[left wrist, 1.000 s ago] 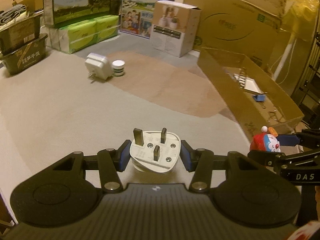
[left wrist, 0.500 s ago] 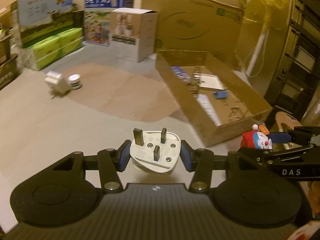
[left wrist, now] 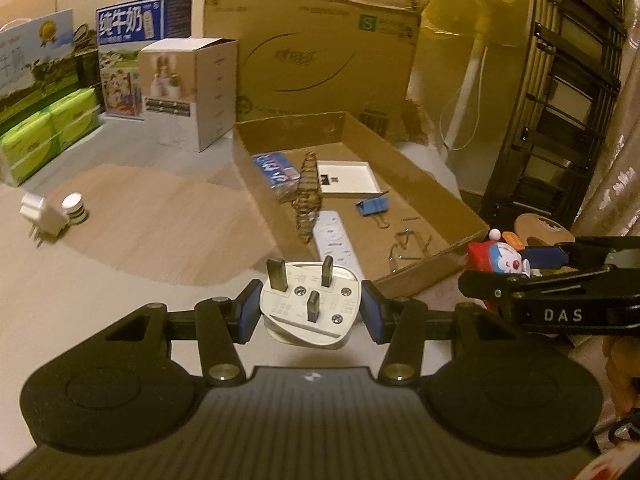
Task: Organize rigid objects
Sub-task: 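Carry the plug adapter and Doraemon figure with both tools over the cardboard box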
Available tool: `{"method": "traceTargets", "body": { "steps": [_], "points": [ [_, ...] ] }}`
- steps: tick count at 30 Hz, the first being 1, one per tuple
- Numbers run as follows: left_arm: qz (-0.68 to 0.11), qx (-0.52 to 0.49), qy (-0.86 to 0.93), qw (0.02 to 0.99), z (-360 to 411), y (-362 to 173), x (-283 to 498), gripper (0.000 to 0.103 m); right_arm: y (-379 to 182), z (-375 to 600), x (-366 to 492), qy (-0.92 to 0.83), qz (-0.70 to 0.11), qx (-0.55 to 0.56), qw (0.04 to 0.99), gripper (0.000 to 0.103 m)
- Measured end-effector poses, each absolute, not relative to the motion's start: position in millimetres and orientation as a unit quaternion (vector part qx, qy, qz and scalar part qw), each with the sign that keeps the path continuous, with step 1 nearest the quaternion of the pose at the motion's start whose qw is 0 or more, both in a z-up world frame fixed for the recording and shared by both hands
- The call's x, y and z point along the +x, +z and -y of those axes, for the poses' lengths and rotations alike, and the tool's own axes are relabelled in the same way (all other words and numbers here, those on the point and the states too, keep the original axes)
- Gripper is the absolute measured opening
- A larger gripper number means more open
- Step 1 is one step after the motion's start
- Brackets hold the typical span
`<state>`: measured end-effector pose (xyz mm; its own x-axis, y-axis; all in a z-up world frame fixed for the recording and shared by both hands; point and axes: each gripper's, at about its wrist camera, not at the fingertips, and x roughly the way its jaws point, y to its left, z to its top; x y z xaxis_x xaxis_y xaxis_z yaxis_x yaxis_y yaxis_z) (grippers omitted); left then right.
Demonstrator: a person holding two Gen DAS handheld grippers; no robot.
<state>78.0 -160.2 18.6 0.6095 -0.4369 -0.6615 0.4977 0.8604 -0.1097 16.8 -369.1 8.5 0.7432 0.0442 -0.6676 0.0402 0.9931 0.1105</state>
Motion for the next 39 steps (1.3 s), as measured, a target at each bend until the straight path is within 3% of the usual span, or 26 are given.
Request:
{"method": "traceTargets", "body": {
  "steps": [39],
  "points": [
    [-0.337, 0.070, -0.284, 0.895, 227, 23, 186, 0.048, 14, 432, 114, 0.002, -0.337, 0.059, 0.940, 0.070]
  ]
}}
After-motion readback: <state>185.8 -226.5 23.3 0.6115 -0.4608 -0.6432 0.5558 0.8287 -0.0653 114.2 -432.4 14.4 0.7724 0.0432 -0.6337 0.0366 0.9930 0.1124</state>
